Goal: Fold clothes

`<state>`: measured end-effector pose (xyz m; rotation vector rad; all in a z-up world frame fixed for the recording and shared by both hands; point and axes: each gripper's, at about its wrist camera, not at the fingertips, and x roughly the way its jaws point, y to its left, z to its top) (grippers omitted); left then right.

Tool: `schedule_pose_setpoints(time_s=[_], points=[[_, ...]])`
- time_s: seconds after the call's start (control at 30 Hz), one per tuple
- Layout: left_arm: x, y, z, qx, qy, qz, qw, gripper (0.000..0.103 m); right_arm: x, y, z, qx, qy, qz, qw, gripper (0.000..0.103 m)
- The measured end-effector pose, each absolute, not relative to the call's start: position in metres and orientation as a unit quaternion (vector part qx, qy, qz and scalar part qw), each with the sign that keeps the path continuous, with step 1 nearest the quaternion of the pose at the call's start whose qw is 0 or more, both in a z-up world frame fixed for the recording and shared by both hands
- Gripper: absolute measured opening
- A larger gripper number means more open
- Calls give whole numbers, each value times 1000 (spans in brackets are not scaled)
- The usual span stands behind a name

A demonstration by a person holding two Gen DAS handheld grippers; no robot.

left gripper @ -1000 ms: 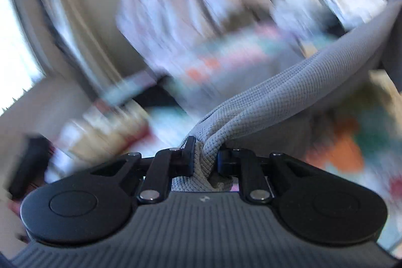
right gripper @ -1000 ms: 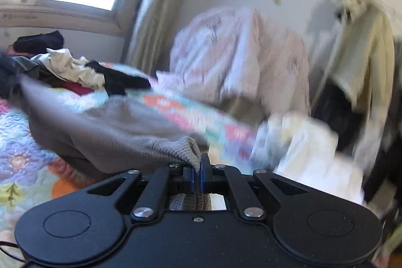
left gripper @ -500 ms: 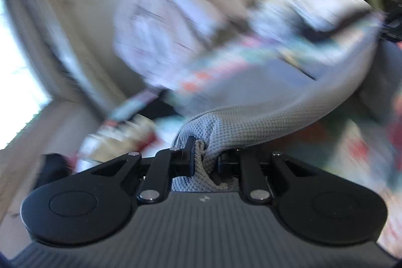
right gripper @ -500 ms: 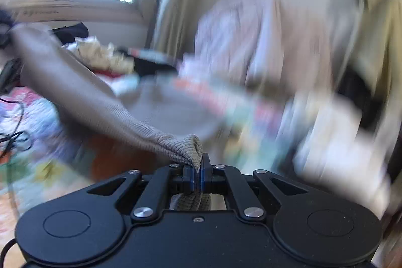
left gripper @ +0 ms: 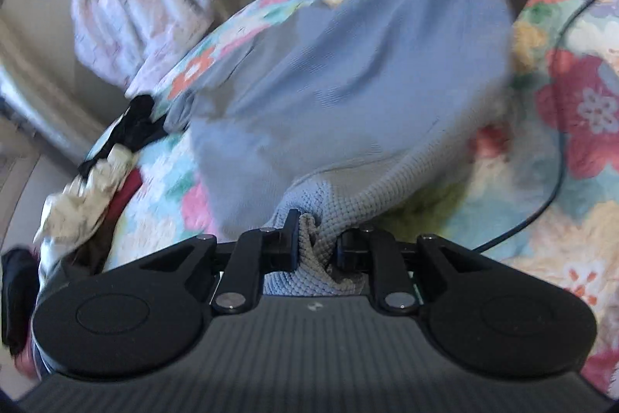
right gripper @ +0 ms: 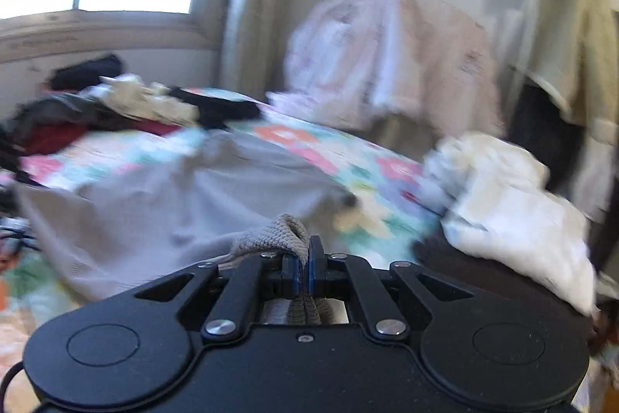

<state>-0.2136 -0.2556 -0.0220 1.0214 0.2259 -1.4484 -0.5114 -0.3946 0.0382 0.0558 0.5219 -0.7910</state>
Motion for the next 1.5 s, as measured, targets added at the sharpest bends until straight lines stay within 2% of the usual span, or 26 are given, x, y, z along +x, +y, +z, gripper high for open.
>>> schedule_pose_setpoints(time_s=[0.1, 0.23, 0.3, 0.37, 0.4, 0.43, 0.5, 0.57, 0.67, 0.73, 0.8, 0.93, 1.03, 1.07, 1.13, 1.27, 1.33, 1.43, 1.5], points=[[-192, -260, -12, 433, 102, -587, 677, 16, -504, -387, 11, 97, 267, -322, 903, 4], [-178, -261, -15, 442, 136, -572, 678, 16, -501, -376, -63, 238, 295, -276, 883, 7], [-172, -261, -17, 447, 156, -567, 674, 16, -503, -374, -76, 268, 296, -260, 879, 13], [-166, -262, -19, 452, 175, -562, 670, 16, -512, -377, -71, 283, 293, -262, 875, 13], [-162, -262, -20, 455, 185, -559, 668, 18, -517, -378, -68, 290, 292, -262, 873, 17], [-165, -263, -22, 462, 189, -563, 659, 20, -523, -381, -64, 297, 289, -264, 871, 26], [-169, -259, -5, 417, 187, -599, 657, 22, -539, -388, -53, 310, 279, -269, 868, 41], [-171, -255, 16, 357, 184, -637, 658, 23, -560, -395, -43, 330, 259, -278, 864, 44], [-179, -250, 47, 285, 163, -680, 656, 50, -591, -403, -42, 373, 216, -303, 850, 52], [-194, -254, 52, 292, 126, -693, 647, 50, -605, -407, -51, 382, 210, -333, 836, 54], [-200, -264, 47, 291, 134, -704, 633, 50, -614, -410, -67, 395, 211, -376, 811, 55], [-219, -288, 19, 309, 178, -717, 599, 50, -617, -418, -95, 459, 177, -380, 783, 55], [-247, -302, -11, 365, 165, -727, 558, 50, -603, -426, -106, 477, 161, -363, 784, 54], [-256, -305, -18, 376, 156, -734, 544, 50, -598, -428, -107, 471, 156, -362, 789, 51], [-267, -309, -26, 382, 159, -746, 522, 50, -585, -430, -103, 441, 147, -361, 809, 6], [-277, -312, -31, 362, 187, -780, 475, 51, -533, -418, -67, 307, 191, -345, 866, 6], [-290, -304, -31, 362, 164, -808, 436, 55, -503, -407, -52, 252, 211, -312, 891, 6], [-310, -302, -39, 399, 114, -806, 422, 60, -471, -402, -45, 243, 222, -254, 909, 6], [-311, -309, -48, 401, 129, -801, 425, 64, -459, -407, -47, 261, 243, -225, 907, 6]])
